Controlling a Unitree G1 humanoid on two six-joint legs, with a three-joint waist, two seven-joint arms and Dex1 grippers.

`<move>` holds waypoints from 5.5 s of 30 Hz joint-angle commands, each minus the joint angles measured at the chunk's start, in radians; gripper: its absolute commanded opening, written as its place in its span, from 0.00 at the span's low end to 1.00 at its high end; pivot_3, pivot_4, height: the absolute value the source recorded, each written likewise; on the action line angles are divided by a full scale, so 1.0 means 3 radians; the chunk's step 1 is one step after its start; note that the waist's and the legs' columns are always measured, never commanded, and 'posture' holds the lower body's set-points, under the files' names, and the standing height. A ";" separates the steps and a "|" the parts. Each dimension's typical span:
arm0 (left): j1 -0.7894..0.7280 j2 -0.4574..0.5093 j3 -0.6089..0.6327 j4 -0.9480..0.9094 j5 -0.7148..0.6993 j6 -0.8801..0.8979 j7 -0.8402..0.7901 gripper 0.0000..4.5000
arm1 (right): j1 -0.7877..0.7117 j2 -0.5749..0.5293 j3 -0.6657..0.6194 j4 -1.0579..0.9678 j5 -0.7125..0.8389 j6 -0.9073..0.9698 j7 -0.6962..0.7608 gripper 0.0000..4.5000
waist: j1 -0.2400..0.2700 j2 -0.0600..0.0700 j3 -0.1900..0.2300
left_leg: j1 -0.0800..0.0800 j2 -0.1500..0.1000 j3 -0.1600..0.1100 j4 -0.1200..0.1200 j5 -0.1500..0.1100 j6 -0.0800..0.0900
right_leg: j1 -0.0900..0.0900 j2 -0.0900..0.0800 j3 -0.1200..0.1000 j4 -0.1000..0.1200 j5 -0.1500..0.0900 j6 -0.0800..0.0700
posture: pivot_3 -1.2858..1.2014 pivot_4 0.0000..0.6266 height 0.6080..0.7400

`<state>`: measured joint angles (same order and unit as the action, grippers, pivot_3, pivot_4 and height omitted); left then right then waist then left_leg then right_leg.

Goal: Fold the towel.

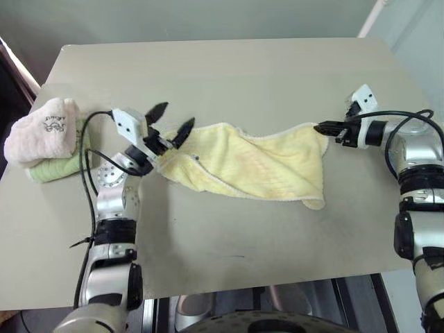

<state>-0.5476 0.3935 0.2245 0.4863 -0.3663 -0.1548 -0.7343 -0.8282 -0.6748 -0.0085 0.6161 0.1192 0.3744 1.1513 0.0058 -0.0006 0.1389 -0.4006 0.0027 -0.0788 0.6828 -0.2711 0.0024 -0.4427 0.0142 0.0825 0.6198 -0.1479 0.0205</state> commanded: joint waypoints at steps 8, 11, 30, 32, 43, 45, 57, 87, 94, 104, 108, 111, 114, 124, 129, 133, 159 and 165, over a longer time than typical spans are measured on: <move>-0.0318 0.0296 0.0139 0.0686 0.0008 -0.0043 -0.0206 1.00 | 0.0257 -0.0270 -0.0339 -0.1657 0.0564 0.0774 -0.0121 0.01 | -0.0005 0.0000 0.0000 | -0.0003 -0.0002 -0.0002 -0.0001 0.0007 -0.0007 | 0.0000 0.0002 0.0003 -0.0010 -0.0004 -0.0006 | 0.52 0.24 1.00; -0.0318 0.0329 0.0218 0.0719 -0.0187 0.0155 -0.0466 1.00 | 0.0180 -0.0372 -0.0476 -0.1921 0.0694 0.0927 -0.0212 0.01 | -0.0005 0.0000 0.0000 | -0.0005 -0.0003 -0.0003 -0.0001 0.0008 -0.0006 | 0.0000 0.0003 0.0002 -0.0012 -0.0006 -0.0008 | 0.52 0.24 1.00; -0.0616 0.0531 0.0307 0.1571 -0.0160 0.0529 -0.0808 1.00 | -0.0309 -0.0744 -0.0658 -0.2682 0.1435 0.1398 -0.0298 0.01 | 0.0001 0.0000 0.0000 | -0.0012 -0.0005 -0.0003 -0.0001 0.0025 -0.0008 | -0.0003 0.0003 0.0004 -0.0017 -0.0013 -0.0002 | 0.52 0.24 1.00; -0.0712 0.0484 0.0303 0.1685 -0.0152 0.0589 -0.0857 1.00 | -0.0343 -0.0769 -0.0652 -0.2748 0.1502 0.1431 -0.0305 0.01 | 0.0008 0.0000 0.0000 | -0.0014 -0.0006 -0.0004 -0.0001 0.0027 -0.0009 | -0.0004 0.0003 0.0004 -0.0017 -0.0014 -0.0002 | 0.52 0.24 1.00; -0.0949 0.0359 0.0007 0.2127 0.0257 0.0644 -0.0910 1.00 | -0.0364 -0.0891 -0.0599 -0.2897 0.1665 0.1498 -0.0373 0.01 | 0.0022 0.0000 0.0000 | -0.0016 -0.0009 -0.0003 0.0001 0.0028 -0.0009 | -0.0003 0.0001 0.0005 -0.0021 -0.0008 0.0018 | 0.52 0.24 1.00; -0.0967 0.0355 -0.0009 0.2146 0.0291 0.0704 -0.0917 1.00 | -0.0353 -0.0913 -0.0603 -0.2899 0.1669 0.1501 -0.0380 0.01 | 0.0027 0.0000 0.0000 | -0.0017 -0.0009 -0.0003 0.0001 0.0029 -0.0007 | -0.0003 0.0001 0.0005 -0.0021 -0.0007 0.0019 | 0.52 0.24 1.00; -0.1132 0.0373 0.0189 0.2095 0.0004 0.1642 -0.1473 1.00 | -0.0310 -0.0969 -0.0616 -0.2913 0.1756 0.1509 -0.0421 0.01 | 0.0039 0.0000 0.0000 | -0.0020 -0.0016 -0.0003 0.0003 0.0033 0.0000 | -0.0002 -0.0006 0.0007 -0.0023 -0.0011 0.0024 | 0.52 0.24 1.00; -0.1226 0.0362 0.0480 0.2274 -0.0117 0.1824 -0.1206 0.01 | -0.0186 -0.1060 -0.0632 -0.2973 0.1747 0.1476 -0.0510 0.00 | 0.0037 0.0000 0.0000 | -0.0029 -0.0016 0.0001 0.0003 0.0045 -0.0020 | -0.0012 -0.0007 0.0008 -0.0024 -0.0007 0.0047 | 0.52 0.24 1.00; -0.1354 0.0247 0.0695 0.2286 -0.0154 0.0969 -0.0586 0.01 | -0.0089 -0.1109 -0.0660 -0.2879 0.1645 0.1360 -0.0561 0.00 | 0.0039 0.0000 0.0000 | -0.0030 -0.0016 0.0002 0.0006 0.0045 -0.0020 | -0.0012 -0.0007 0.0008 -0.0024 -0.0005 0.0050 | 0.52 0.24 1.00; -0.2139 -0.0035 0.0979 0.2492 -0.0151 -0.0268 0.0529 0.01 | -0.0195 -0.0967 -0.0377 -0.2062 0.1026 0.0827 -0.0785 0.00 | 0.0038 0.0000 0.0000 | -0.0046 -0.0017 0.0001 0.0041 0.0037 -0.0005 | -0.0013 -0.0008 0.0010 -0.0027 0.0010 0.0068 | 0.52 0.24 1.00; -0.2485 -0.0168 0.0859 0.2598 0.0087 -0.0813 0.1000 0.01 | -0.0401 -0.0730 -0.0231 -0.1637 0.0746 0.0547 -0.0955 0.00 | 0.0022 0.0002 0.0002 | -0.0051 -0.0018 0.0005 0.0053 0.0031 0.0007 | -0.0013 -0.0009 0.0013 -0.0030 0.0020 0.0074 | 0.52 0.24 1.00; -0.2663 -0.0227 0.0778 0.2681 0.0257 -0.1059 0.1374 0.01 | -0.0553 -0.0587 -0.0168 -0.1349 0.0579 0.0373 -0.1055 0.00 | 0.0012 0.0004 0.0003 | -0.0055 -0.0018 0.0006 0.0055 0.0024 0.0018 | -0.0019 -0.0010 0.0015 -0.0030 0.0024 0.0073 | 0.52 0.24 1.00; -0.2866 -0.0274 0.0856 0.2738 0.0210 -0.1087 0.1500 0.01 | -0.0657 -0.0489 -0.0103 -0.1095 0.0379 0.0131 -0.1140 0.00 | 0.0016 0.0004 0.0003 | -0.0065 -0.0017 0.0004 0.0053 0.0026 0.0015 | -0.0030 -0.0009 0.0011 -0.0029 0.0027 0.0068 | 0.52 0.24 1.00; -0.3183 -0.0008 0.0784 0.2877 0.0375 -0.0253 0.0919 0.01 | -0.1380 -0.0436 -0.0227 0.0287 -0.0065 -0.0768 -0.1718 0.00 | 0.0016 0.0017 0.0011 | -0.0111 -0.0014 0.0004 0.0047 0.0032 0.0002 | -0.0079 -0.0011 0.0010 -0.0029 0.0035 0.0063 | 0.52 0.24 1.00; -0.3082 0.0218 0.0651 0.2899 0.0598 0.0159 0.0730 0.01 | -0.1360 -0.0544 -0.0290 0.0444 -0.0085 -0.0902 -0.1678 0.00 | 0.0023 0.0027 0.0016 | -0.0126 -0.0015 0.0008 0.0046 0.0033 -0.0001 | -0.0094 -0.0010 0.0006 -0.0030 0.0035 0.0062 | 0.52 0.24 1.00; -0.3033 0.0273 0.0757 0.2884 0.0530 0.0240 0.0629 0.01 | -0.1261 -0.0556 -0.0295 0.0409 -0.0084 -0.0945 -0.1607 0.00 | 0.0014 0.0034 0.0021 | -0.0129 -0.0013 0.0010 0.0048 0.0033 -0.0001 | -0.0096 -0.0012 0.0009 -0.0031 0.0036 0.0063 | 0.52 0.24 1.00; -0.2757 0.0292 0.0938 0.2836 0.0457 -0.0370 0.0303 0.01 | -0.0908 -0.0469 -0.0387 0.0505 -0.0064 -0.1487 -0.1541 0.00 | -0.0004 0.0054 0.0033 | -0.0127 -0.0009 0.0009 0.0053 0.0036 0.0007 | -0.0098 -0.0007 0.0004 -0.0017 0.0046 0.0053 | 0.52 0.24 1.00; -0.2541 0.0359 0.0911 0.2799 0.0419 -0.0103 -0.0193 0.01 | -0.0022 -0.0709 -0.0546 -0.0822 0.0443 -0.0753 -0.0881 0.00 | -0.0009 0.0056 0.0034 | -0.0129 -0.0011 0.0015 0.0056 0.0040 -0.0001 | -0.0096 -0.0008 0.0007 -0.0023 0.0047 0.0057 | 0.52 0.24 1.00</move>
<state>-1.2907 0.4719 0.4923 1.3659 -0.2163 -0.1969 -0.7544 -0.8343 -0.8486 -0.1184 0.4927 0.1967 0.1009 0.8476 0.0031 0.0163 0.1492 -0.4397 0.0000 -0.0748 0.6998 -0.2588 0.0015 -0.4714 0.0112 0.0852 0.6123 -0.1334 0.0381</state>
